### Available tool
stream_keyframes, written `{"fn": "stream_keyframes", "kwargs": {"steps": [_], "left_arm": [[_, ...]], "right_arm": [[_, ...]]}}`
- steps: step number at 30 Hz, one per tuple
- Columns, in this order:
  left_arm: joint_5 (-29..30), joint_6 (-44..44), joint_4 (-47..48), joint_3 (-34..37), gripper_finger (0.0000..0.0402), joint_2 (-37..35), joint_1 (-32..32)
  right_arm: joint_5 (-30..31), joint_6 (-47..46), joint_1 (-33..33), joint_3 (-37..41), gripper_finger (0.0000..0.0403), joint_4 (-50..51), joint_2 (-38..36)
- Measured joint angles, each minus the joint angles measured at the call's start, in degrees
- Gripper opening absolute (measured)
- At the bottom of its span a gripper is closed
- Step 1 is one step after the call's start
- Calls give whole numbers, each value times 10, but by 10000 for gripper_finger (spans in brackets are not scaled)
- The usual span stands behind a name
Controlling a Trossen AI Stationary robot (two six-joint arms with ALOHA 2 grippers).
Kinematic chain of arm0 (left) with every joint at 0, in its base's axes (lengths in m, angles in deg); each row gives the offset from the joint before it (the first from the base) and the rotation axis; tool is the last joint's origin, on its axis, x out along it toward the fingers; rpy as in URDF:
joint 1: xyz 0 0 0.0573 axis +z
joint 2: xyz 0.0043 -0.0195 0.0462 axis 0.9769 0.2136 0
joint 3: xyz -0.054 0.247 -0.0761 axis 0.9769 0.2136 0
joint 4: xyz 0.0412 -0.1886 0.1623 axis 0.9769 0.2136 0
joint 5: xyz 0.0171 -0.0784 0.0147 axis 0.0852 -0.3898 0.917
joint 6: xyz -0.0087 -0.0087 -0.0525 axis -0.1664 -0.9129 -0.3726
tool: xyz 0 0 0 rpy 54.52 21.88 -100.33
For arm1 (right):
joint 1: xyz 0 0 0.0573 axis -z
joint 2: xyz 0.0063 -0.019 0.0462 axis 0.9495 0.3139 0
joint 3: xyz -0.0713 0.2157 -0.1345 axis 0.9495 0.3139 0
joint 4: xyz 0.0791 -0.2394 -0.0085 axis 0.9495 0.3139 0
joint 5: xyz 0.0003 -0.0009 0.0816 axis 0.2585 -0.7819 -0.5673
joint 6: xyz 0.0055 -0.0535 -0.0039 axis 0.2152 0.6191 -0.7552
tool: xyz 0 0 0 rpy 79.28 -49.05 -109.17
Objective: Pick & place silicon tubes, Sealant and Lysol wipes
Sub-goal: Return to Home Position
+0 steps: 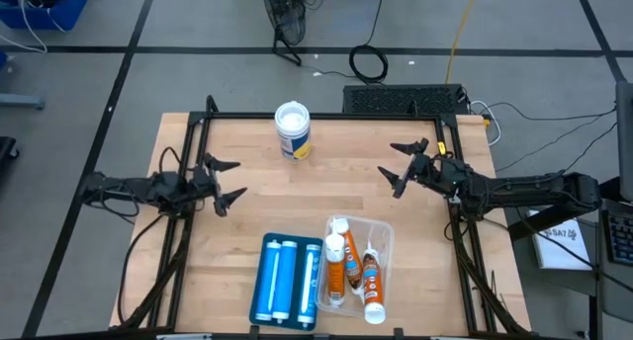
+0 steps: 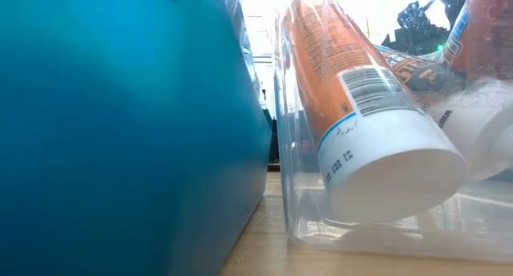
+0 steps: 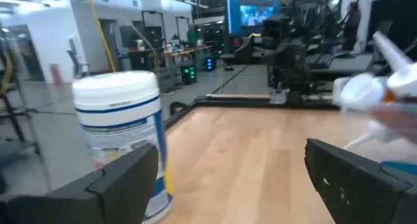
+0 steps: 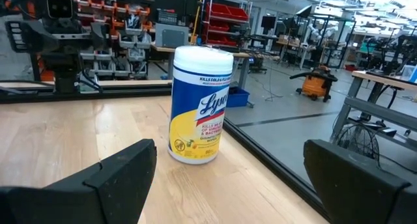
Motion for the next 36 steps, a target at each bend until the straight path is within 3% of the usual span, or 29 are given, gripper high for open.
{"fn": "stream_keyframes", "kwargs": {"steps": [31,36], "left_arm": [[20,7,-5,1,379,12,20],[20,7,-6,1,379,12,20]], "right_arm": [[0,-2,0,0,364,-3,0],[-2,-80,0,0,364,0,0]]}}
